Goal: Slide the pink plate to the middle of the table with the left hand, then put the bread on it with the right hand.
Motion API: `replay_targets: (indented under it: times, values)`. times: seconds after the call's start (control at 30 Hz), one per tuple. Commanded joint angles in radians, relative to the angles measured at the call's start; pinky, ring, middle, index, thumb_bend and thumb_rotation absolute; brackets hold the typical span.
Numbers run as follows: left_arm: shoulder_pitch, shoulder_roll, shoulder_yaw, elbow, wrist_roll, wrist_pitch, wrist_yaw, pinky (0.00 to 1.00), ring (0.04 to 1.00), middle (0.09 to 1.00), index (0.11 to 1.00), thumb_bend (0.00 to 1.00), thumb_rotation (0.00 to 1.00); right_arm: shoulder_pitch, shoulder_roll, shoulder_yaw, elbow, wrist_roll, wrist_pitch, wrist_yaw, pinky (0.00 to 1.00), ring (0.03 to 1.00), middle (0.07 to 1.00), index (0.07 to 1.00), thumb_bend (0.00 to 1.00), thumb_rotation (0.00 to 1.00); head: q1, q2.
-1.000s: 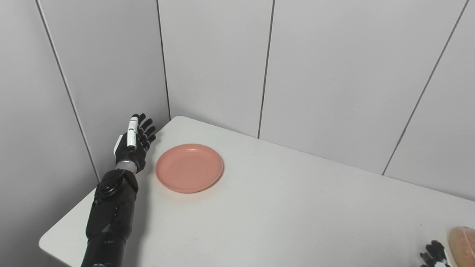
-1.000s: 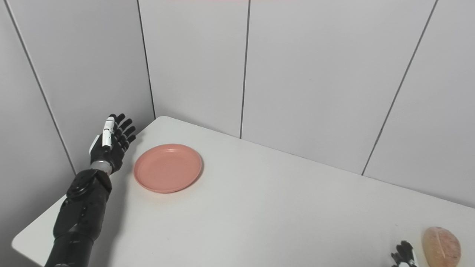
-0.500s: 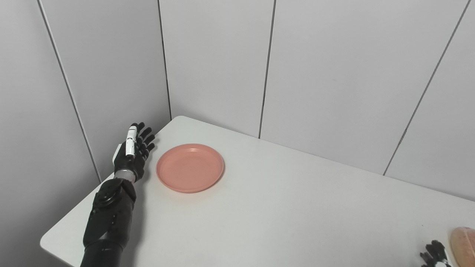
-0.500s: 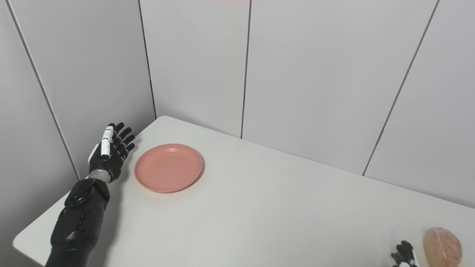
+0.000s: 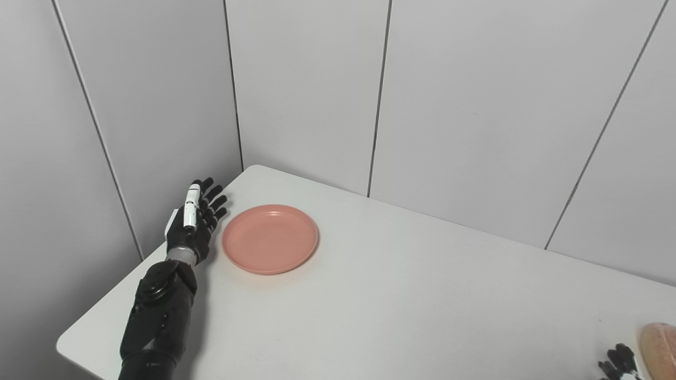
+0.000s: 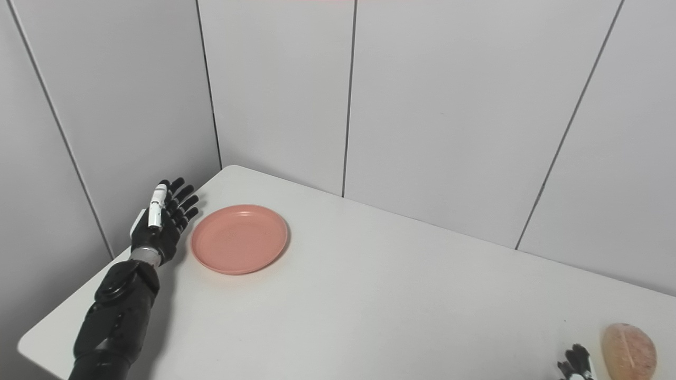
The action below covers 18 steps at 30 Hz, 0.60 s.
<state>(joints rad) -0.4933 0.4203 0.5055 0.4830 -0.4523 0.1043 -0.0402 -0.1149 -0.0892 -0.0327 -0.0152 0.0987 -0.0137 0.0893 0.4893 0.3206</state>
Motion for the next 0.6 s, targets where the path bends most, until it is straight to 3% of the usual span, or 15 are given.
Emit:
replay_targets:
  times: [0.0, 0.57]
  values:
    - [-0.019, 0.017, -0.006, -0.028, 0.002, -0.033, -0.012, 0.95, 0.919, 0.922, 0.904, 0.28, 1.0, -0.019, -0.01, -0.009, -0.027, 0.003, -0.014, 0.0, 1.0, 0.981, 0.981, 0.978, 0.17, 1.0, -0.002, 0.002]
    - [-0.031, 0.009, 0.001, 0.067, -0.009, -0.076, -0.026, 0.92, 0.921, 0.923, 0.909, 0.28, 1.0, -0.018, -0.01, -0.014, -0.03, 0.009, -0.015, 0.005, 1.0, 0.981, 0.984, 0.981, 0.18, 1.0, -0.001, 0.008]
